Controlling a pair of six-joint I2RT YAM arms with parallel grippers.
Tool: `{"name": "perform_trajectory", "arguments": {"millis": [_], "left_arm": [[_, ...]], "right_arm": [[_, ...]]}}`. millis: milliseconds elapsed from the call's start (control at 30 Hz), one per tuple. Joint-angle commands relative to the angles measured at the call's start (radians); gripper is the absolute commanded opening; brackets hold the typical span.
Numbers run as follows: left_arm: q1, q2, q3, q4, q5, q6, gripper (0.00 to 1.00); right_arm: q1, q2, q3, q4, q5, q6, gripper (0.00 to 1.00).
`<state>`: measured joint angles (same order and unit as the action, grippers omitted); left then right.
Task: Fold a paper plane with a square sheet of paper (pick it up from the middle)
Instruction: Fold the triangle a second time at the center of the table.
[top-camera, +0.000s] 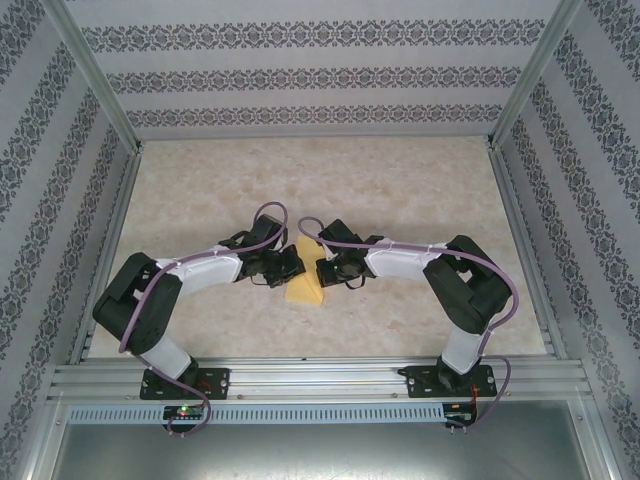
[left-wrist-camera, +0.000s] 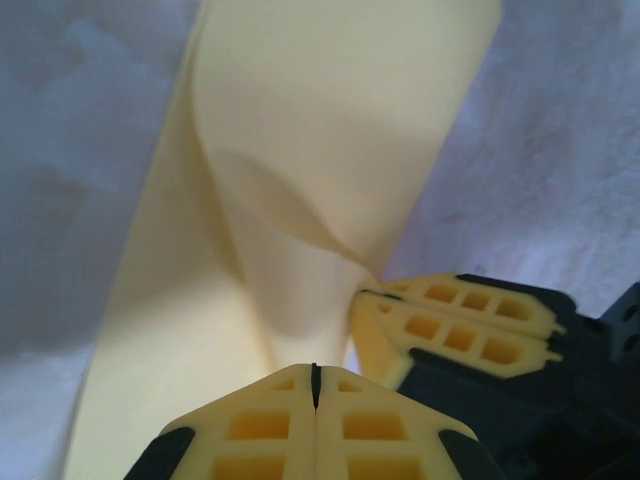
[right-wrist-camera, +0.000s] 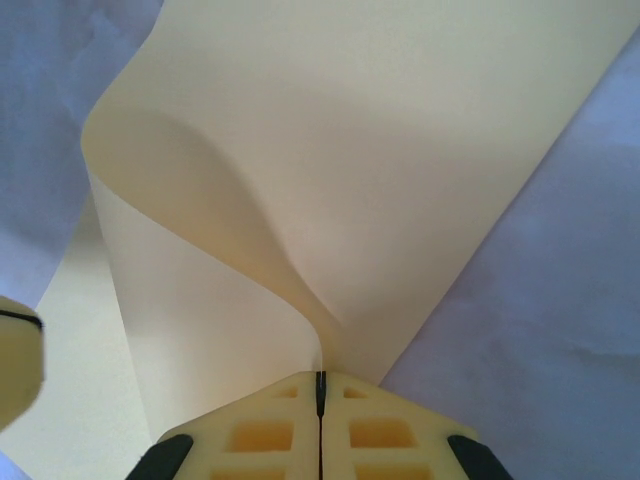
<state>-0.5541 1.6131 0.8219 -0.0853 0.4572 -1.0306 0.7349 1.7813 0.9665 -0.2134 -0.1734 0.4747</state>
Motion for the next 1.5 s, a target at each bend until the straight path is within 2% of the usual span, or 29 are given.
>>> {"name": "perform_trajectory", "arguments": {"millis": [0,433,600,733,867,933,1033,1133,1200,1300,1467], "left_arm": [[0.01,0.025,-0.009,0.115,0.042,-0.05,0.0],[0.009,0.111,-0.009,0.122,0.052,-0.056,0.0],[0.011,0.158,0.009,0.024,0.01,-0.05,0.0],[0.011,0.176,-0.006,0.005,-0.004,-0.07,0.0],[0.01,0.186,-0.007,0.004,0.001,-0.068,0.0],[0.01,0.185,-0.007,0.001,0.0,-0.066,0.0],[0.01,0.185,-0.003,-0.007,-0.002,-0.058,0.0],[0.011,0.186,-0.004,-0.004,0.0,-0.059,0.0],[0.011,0.186,-0.004,-0.005,0.0,-0.058,0.0],[0.01,0.186,-0.004,-0.004,-0.002,-0.057,0.0],[0.009,0.185,-0.004,-0.006,0.0,-0.055,0.0]], "right_arm": [[-0.009,0.026,-0.014,-0.007,0.012,0.014,0.08],[-0.011,0.03,-0.009,-0.008,0.012,0.016,0.08],[-0.011,0.027,-0.004,-0.01,0.008,0.015,0.08],[-0.011,0.024,0.015,-0.014,-0.002,0.015,0.1],[-0.013,-0.001,0.039,-0.025,-0.019,0.024,0.15],[-0.017,-0.048,0.047,-0.045,-0.007,0.034,0.25],[-0.027,-0.14,0.036,-0.068,0.023,0.054,0.35],[-0.035,-0.211,-0.008,-0.029,-0.031,0.104,0.36],[-0.03,-0.228,-0.049,0.041,-0.113,0.161,0.33],[-0.001,-0.213,-0.097,0.167,-0.227,0.255,0.19],[0.038,-0.162,-0.163,0.295,-0.245,0.373,0.06]]}}
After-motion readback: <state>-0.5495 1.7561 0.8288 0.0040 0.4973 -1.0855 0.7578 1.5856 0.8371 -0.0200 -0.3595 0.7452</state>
